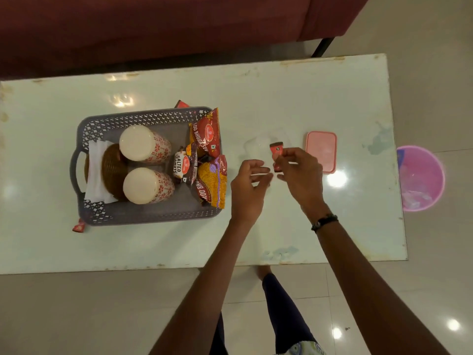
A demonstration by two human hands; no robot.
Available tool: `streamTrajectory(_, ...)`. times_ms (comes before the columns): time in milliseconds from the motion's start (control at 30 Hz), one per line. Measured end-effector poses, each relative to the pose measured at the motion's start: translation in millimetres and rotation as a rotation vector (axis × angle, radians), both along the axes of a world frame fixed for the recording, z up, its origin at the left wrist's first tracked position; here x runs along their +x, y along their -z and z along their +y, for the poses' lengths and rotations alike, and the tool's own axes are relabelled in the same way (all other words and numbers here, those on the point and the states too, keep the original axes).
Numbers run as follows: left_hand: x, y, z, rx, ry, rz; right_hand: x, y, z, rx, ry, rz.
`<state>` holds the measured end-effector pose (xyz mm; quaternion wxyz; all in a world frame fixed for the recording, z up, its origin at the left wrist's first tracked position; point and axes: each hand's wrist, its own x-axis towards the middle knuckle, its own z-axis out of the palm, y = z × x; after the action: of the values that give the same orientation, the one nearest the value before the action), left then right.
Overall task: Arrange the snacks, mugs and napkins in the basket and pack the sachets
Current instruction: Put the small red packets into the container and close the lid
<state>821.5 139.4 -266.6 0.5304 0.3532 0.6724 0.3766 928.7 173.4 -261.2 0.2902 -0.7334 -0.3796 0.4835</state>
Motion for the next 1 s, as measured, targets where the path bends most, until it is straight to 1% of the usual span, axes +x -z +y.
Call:
streamTrajectory(67, -6, -1, 6, -0.004, -0.035, 0.003, 3, 3, 14, 0.01, -0.039, -0.122)
streamTrajectory(133, -12, -5, 11, -0.007, -0.07, -0.002, 8, 4, 23, -0.04, -0.126, -0.284)
streamTrajectory(200, -21, -9, 17, -0.003, -0.105, -0.01, 10, 2, 29, -0.053, -0.161, -0.361)
streamTrajectory(267, -34, -15, 24, 0.011, -0.135, -0.017, 5, -2, 36, -0.004, -0.19, -0.371)
streamTrajectory(367, -59, -23, 38, 0.05, -0.177, -0.015, -22, -10, 57, 0.078, -0.267, -0.316)
streamTrajectory(500, -104, -32, 62, 0.105, -0.236, 0.067, -87, -16, 106, 0.222, -0.438, -0.32)
streamTrajectory(567, -129, -35, 74, 0.115, -0.28, 0.081, -125, -13, 131, 0.248, -0.534, -0.324)
streamTrajectory(667, -165, -36, 84, 0.132, -0.316, 0.12, -174, 1, 164, 0.19, -0.681, -0.366)
streamTrajectory(800, -205, -35, 86, 0.139, -0.308, 0.141, -209, 27, 190, 0.008, -0.835, -0.572)
streamTrajectory(933, -237, -31, 81, 0.137, -0.333, 0.135, -225, 48, 193, -0.031, -0.858, -0.724)
streamTrajectory(1000, -251, -29, 78, 0.143, -0.345, 0.134, -230, 52, 195, -0.053, -0.863, -0.718)
